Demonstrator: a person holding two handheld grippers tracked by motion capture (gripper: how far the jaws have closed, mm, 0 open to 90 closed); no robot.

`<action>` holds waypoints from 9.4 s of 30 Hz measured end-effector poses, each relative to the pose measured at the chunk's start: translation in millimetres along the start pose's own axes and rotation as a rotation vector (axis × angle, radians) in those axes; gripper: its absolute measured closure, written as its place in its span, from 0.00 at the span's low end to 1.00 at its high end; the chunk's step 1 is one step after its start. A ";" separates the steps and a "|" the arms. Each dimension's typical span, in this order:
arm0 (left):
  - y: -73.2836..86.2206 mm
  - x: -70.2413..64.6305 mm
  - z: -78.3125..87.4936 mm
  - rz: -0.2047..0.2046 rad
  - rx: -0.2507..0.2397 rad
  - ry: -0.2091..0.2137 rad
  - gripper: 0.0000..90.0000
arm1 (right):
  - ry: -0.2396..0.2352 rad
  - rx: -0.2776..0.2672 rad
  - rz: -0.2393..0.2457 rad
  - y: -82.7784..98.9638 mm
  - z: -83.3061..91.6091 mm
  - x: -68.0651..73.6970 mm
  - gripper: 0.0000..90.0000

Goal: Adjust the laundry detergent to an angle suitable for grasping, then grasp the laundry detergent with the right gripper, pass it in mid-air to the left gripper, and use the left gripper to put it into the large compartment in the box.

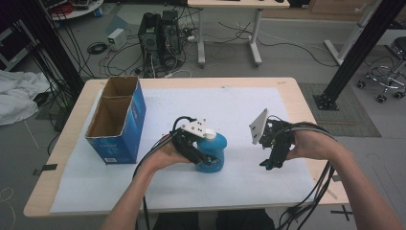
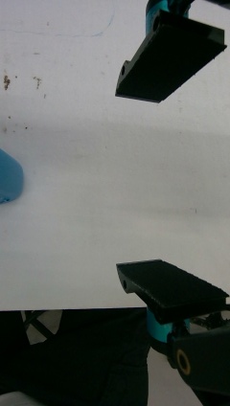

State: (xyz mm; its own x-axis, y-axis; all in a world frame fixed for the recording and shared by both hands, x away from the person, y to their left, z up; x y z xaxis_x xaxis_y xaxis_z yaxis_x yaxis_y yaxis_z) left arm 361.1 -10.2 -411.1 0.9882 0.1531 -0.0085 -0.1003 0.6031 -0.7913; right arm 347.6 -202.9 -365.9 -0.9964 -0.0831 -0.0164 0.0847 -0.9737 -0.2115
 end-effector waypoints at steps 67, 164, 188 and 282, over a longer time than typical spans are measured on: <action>6.4 60.7 116.7 -0.143 0.670 -0.150 0.16 | 0.023 0.007 0.021 -3.7 -2.1 -3.7 0.15; 15.9 71.0 140.4 -0.117 0.744 -0.232 0.16 | -0.072 -0.576 -0.113 -87.7 -82.0 -17.9 0.15; 19.9 71.4 139.1 -0.098 0.730 -0.238 0.16 | -0.076 -0.626 -0.101 -88.3 -88.1 -23.5 0.17; -16.7 54.9 145.8 -0.109 0.647 -0.201 0.16 | -0.053 -0.675 -0.058 -90.2 -60.4 -37.0 0.49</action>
State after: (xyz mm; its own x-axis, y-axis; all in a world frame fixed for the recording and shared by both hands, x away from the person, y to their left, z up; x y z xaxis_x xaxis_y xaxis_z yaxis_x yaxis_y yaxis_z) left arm 400.0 102.3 -309.2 0.9620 0.1695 0.2139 -0.1121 0.9600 -0.2565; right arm 376.8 -99.2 -405.2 -0.9964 -0.0622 0.0576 -0.0053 -0.6325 -0.7745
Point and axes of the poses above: each handheld gripper's, and its own axes: z roughly backward along the jaws, y roughly out of its underside, x roughly to its left, the point moved 7 cm from there along -z, roughly forward along the jaws, and after that the axes turned 5 degrees about -y, right-handed, at the moved point
